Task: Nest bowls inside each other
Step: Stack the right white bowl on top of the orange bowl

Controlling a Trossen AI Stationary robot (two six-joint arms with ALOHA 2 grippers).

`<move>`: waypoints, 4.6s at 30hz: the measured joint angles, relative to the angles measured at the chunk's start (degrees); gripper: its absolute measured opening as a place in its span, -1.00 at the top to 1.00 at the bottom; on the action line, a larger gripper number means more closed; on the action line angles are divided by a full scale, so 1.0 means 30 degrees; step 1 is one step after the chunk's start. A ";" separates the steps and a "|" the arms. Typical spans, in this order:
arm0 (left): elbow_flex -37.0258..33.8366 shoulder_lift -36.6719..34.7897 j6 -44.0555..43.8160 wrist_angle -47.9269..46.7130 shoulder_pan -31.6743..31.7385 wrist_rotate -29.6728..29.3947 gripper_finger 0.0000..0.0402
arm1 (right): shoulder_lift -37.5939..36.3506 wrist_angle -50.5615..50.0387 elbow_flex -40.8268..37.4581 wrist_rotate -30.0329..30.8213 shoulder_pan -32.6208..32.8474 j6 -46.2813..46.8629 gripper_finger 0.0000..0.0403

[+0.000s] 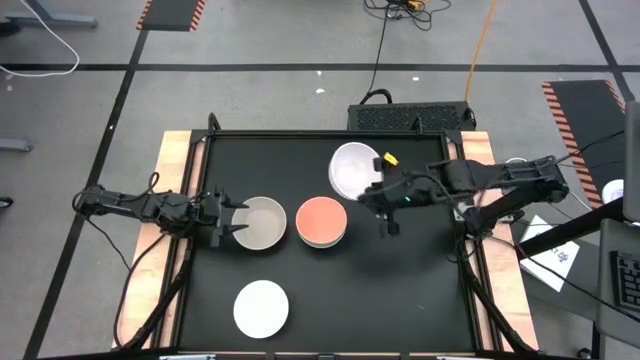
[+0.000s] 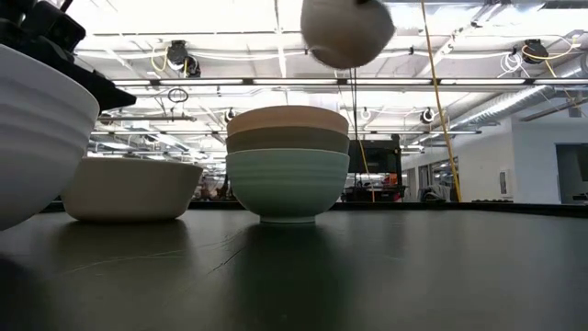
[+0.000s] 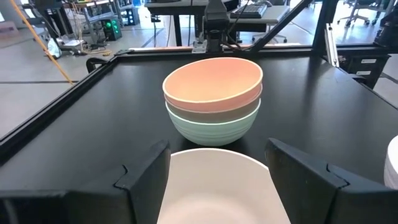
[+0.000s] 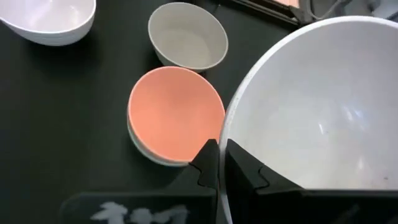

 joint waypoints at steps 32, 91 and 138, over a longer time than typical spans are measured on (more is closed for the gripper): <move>0.0000 0.0000 0.0439 -0.0632 -0.0007 -0.0186 -0.33 | 0.8676 -0.0635 0.4124 -0.9547 -0.2294 -0.0268 1.00; 0.0000 0.0006 0.0291 -0.0715 -0.0007 0.0009 -0.33 | 0.9077 0.0800 0.0882 -0.5577 -0.1252 0.2241 0.98; 0.0000 0.0000 0.0444 -0.0736 -0.0015 0.0016 -0.33 | 0.9142 0.1325 0.0831 -0.6611 -0.1639 0.2218 0.70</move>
